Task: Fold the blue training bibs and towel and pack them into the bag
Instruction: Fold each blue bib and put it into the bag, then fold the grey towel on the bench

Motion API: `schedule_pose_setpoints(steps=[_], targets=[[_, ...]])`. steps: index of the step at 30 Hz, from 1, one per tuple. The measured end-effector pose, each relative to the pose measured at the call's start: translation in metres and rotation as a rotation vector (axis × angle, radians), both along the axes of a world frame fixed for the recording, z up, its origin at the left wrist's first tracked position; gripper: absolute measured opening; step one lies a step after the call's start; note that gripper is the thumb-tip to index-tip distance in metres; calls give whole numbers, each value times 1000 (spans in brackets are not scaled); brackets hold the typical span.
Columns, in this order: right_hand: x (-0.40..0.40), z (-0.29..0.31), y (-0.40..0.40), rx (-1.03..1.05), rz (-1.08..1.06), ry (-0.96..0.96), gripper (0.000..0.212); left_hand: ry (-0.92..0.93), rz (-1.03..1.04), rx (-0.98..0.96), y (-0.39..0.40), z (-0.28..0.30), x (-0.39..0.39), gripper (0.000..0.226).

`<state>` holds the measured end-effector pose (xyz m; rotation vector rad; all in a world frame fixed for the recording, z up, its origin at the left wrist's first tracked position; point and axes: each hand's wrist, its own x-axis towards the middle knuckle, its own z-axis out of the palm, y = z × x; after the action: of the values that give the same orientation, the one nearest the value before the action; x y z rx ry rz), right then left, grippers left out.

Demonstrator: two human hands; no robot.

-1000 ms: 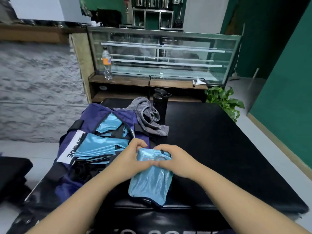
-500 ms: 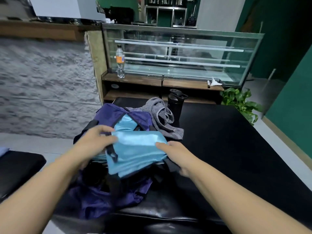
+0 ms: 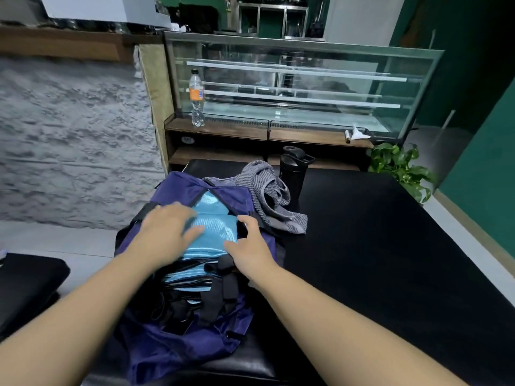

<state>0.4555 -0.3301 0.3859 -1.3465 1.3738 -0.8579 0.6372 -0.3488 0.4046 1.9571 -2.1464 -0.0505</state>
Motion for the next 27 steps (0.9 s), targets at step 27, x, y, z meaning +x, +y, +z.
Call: schedule_pose_setpoints(steps=[27], targets=[[-64,-43,-142,-171,73,703,40,-225,-209,-59,15,-109,-5,59]])
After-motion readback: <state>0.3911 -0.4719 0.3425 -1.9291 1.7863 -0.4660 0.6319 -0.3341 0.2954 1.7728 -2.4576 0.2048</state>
